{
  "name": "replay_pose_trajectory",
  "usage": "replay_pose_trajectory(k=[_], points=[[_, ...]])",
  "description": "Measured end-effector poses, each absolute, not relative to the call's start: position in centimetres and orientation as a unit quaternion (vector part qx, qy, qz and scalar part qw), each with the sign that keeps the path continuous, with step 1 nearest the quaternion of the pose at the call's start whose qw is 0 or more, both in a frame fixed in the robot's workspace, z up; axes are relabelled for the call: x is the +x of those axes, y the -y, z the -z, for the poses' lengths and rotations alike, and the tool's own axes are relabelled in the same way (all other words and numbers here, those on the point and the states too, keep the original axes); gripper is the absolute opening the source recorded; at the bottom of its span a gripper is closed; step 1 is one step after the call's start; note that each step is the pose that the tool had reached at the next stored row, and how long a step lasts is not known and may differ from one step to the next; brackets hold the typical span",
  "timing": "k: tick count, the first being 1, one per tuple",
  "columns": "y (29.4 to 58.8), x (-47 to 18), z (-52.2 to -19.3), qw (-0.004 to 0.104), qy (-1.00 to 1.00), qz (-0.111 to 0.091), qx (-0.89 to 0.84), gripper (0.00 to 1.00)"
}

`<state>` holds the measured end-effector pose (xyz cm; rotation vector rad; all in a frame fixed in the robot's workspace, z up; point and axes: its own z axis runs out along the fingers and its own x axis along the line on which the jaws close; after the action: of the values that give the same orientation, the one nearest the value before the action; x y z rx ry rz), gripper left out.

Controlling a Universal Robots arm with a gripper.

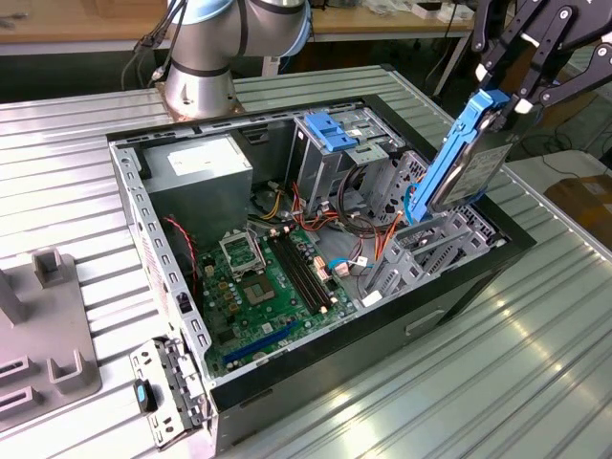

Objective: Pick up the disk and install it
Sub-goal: 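Pick up the disk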

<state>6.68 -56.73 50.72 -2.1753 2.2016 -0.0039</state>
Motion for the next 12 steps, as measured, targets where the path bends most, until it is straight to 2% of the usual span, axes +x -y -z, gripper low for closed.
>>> replay_pose_trajectory(k=[12], points=[[56.73,6.67,-50.45,0.024,-0.711,0.001,-0.703,0.37]])
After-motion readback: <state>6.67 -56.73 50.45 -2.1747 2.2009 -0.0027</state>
